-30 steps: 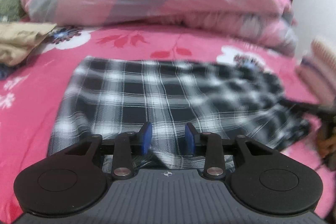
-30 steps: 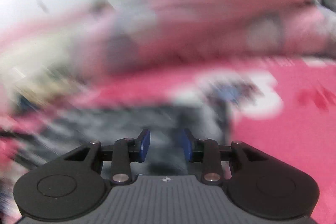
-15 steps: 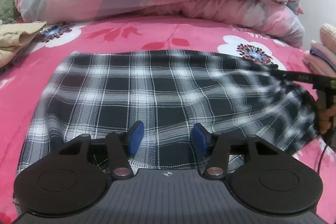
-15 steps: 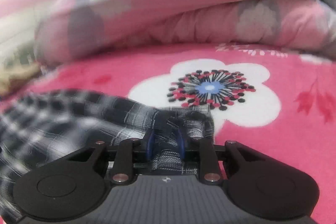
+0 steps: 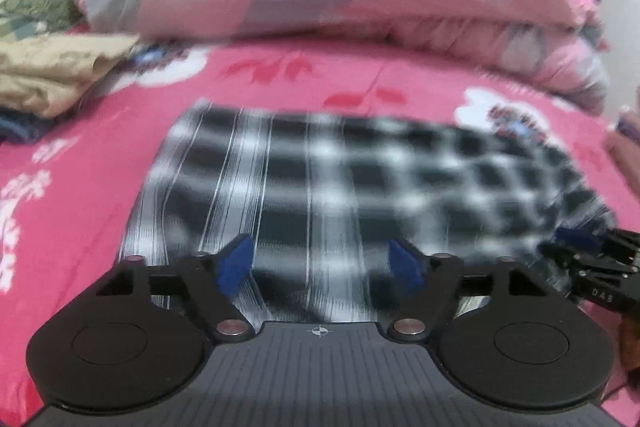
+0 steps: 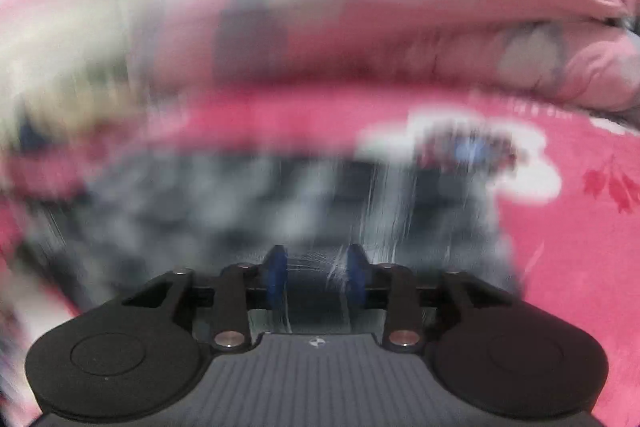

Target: Fold clothes

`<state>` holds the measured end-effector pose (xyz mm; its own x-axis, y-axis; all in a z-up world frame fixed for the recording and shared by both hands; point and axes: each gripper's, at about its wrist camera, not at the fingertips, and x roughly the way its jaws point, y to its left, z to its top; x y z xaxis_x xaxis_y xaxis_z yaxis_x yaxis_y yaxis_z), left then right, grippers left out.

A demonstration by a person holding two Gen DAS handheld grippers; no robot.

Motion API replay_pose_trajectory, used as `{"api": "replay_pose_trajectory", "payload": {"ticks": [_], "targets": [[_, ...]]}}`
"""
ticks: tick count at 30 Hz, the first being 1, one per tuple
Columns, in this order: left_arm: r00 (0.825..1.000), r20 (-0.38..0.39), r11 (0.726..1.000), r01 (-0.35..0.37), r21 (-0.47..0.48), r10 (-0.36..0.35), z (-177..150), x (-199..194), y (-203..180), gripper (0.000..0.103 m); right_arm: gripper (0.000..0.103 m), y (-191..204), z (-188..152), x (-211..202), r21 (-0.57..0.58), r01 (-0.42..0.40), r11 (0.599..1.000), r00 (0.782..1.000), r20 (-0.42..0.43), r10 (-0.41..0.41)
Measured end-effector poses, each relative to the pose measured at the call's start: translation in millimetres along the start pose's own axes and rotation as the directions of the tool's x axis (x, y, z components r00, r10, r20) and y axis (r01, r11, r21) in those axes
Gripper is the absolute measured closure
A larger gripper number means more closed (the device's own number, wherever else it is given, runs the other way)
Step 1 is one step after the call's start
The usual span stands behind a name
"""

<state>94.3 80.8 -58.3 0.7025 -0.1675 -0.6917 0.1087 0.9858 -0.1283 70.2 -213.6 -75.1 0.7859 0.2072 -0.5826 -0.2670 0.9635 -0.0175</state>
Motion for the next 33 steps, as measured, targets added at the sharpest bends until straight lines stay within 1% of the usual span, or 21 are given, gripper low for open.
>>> {"api": "replay_pose_trajectory", "payload": {"ticks": [1, 2, 3, 4, 6, 7, 9, 10, 11, 13, 15, 17, 18, 19, 20, 22, 26, 33], "targets": [[1.0, -0.015, 1.0, -0.02, -0.001, 0.02, -3, 4, -3, 0.016, 0.063, 2, -2, 2, 0.001, 0.014, 1.0, 1.0, -0.005, -0.014], [0.999, -0.025, 0.999, -0.04, 0.001, 0.04, -5, 8, -7, 0.011, 0.063, 1, 2, 1, 0.027, 0.018, 0.999, 1.0, -0.012, -0.018], [0.998, -0.018, 0.998, -0.062, 0.016, 0.063, -9, 10, -12, 0.009, 0.063, 0, 6, 0, 0.053, 0.023, 0.998, 1.0, -0.019, -0.022], [0.997, -0.008, 0.996, -0.081, 0.041, 0.082, -12, 11, -18, 0.004, 0.062, -1, 8, -1, 0.075, 0.03, 0.997, 0.999, -0.024, -0.029], [0.993, 0.007, 0.99, -0.118, 0.077, 0.118, -17, 13, -27, 0.002, 0.062, 2, 14, -5, 0.098, 0.051, 0.994, 0.999, -0.024, -0.049], [0.992, 0.01, 0.989, -0.129, 0.076, 0.128, -18, 13, -27, 0.001, 0.062, 5, 16, -9, 0.102, 0.044, 0.994, 0.999, -0.006, -0.044], [0.99, 0.008, 0.988, -0.139, 0.062, 0.139, -18, 13, -27, 0.0, 0.054, 11, 21, -16, 0.118, 0.01, 0.993, 0.999, 0.04, -0.015], [0.99, 0.01, 0.988, -0.144, 0.06, 0.144, -19, 13, -28, 0.0, 0.041, 13, 20, -14, 0.117, -0.003, 0.993, 1.0, 0.032, 0.0], [0.989, 0.013, 0.987, -0.149, 0.058, 0.148, -19, 14, -29, 0.0, 0.033, 18, 13, -6, 0.082, 0.012, 0.997, 1.0, 0.014, -0.013], [0.987, 0.018, 0.986, -0.159, 0.056, 0.158, -21, 15, -30, 0.0, 0.031, 31, 1, 6, 0.002, 0.06, 0.998, 0.998, 0.0, -0.06], [0.985, 0.036, 0.983, -0.173, 0.06, 0.171, -24, 16, -33, 0.0, 0.028, 38, 3, 4, -0.026, 0.094, 0.995, 0.996, 0.004, -0.094], [0.983, 0.053, 0.983, -0.177, 0.052, 0.174, -26, 17, -32, 0.0, 0.018, 38, 1, 6, -0.021, 0.123, 0.992, 0.992, 0.01, -0.123], [0.983, 0.063, 0.983, -0.177, 0.045, 0.174, -27, 17, -32, 0.0, 0.014, 36, 0, 6, -0.006, 0.132, 0.991, 0.991, 0.009, -0.132], [0.982, 0.073, 0.983, -0.18, 0.042, 0.176, -29, 17, -32, 0.0, 0.005, 34, 0, 6, 0.016, 0.14, 0.99, 0.99, 0.003, -0.14], [0.98, 0.084, 0.982, -0.182, 0.039, 0.179, -30, 17, -33, 0.0, 0.0, 32, 0, 6, 0.028, 0.144, 0.989, 0.99, -0.001, -0.144], [0.977, 0.104, 0.982, -0.188, 0.034, 0.184, -33, 17, -34, 0.0, 0.0, 30, -1, 6, 0.038, 0.146, 0.989, 0.989, -0.004, -0.146], [0.974, 0.125, 0.981, -0.193, 0.032, 0.188, -34, 17, -34, 0.0, 0.0, 35, -2, 4, 0.023, 0.161, 0.987, 0.987, 0.004, -0.162], [0.972, 0.147, 0.981, -0.191, 0.025, 0.185, -37, 17, -33, 0.0, 0.0, 31, -4, 2, 0.059, 0.135, 0.989, 0.991, 0.003, -0.136]]}}
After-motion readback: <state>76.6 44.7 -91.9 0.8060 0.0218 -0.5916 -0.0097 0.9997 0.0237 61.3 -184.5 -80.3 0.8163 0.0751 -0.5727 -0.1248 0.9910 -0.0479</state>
